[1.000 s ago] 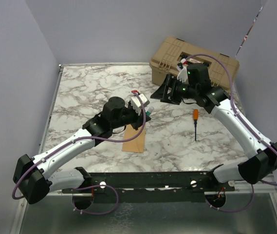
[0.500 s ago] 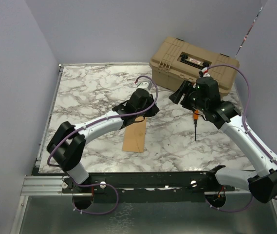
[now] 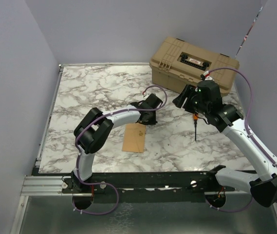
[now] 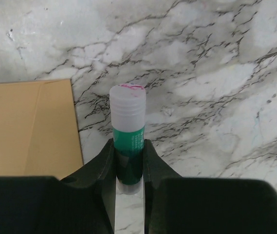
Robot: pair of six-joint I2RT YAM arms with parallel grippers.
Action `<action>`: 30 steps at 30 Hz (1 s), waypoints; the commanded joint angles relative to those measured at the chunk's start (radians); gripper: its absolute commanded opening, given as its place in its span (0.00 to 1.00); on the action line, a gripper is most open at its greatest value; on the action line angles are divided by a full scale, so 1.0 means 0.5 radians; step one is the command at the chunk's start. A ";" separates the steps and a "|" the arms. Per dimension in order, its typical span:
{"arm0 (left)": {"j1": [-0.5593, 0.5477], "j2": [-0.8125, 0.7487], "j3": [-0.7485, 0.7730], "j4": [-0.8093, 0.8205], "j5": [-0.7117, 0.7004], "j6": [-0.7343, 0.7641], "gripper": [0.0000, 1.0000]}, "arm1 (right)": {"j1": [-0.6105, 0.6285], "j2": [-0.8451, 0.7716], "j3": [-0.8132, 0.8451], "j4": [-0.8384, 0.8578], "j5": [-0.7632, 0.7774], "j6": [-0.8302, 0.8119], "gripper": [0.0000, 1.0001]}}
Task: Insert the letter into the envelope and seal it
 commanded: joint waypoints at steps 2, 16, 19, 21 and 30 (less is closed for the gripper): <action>-0.036 0.009 0.005 -0.139 -0.038 0.044 0.25 | -0.001 -0.062 0.005 -0.109 -0.004 -0.073 0.63; -0.037 -0.109 0.123 -0.188 -0.065 0.196 0.61 | -0.003 -0.078 0.021 -0.172 -0.034 -0.121 0.75; -0.039 -0.222 0.168 -0.203 -0.112 0.295 0.71 | -0.002 -0.087 0.076 -0.180 0.005 -0.160 0.78; -0.037 -0.339 0.159 -0.203 -0.212 0.327 0.77 | -0.004 -0.053 0.158 -0.230 0.073 -0.191 0.80; -0.032 -1.134 -0.021 -0.213 -0.983 0.596 0.99 | -0.001 0.016 0.523 -0.291 0.403 -0.401 0.99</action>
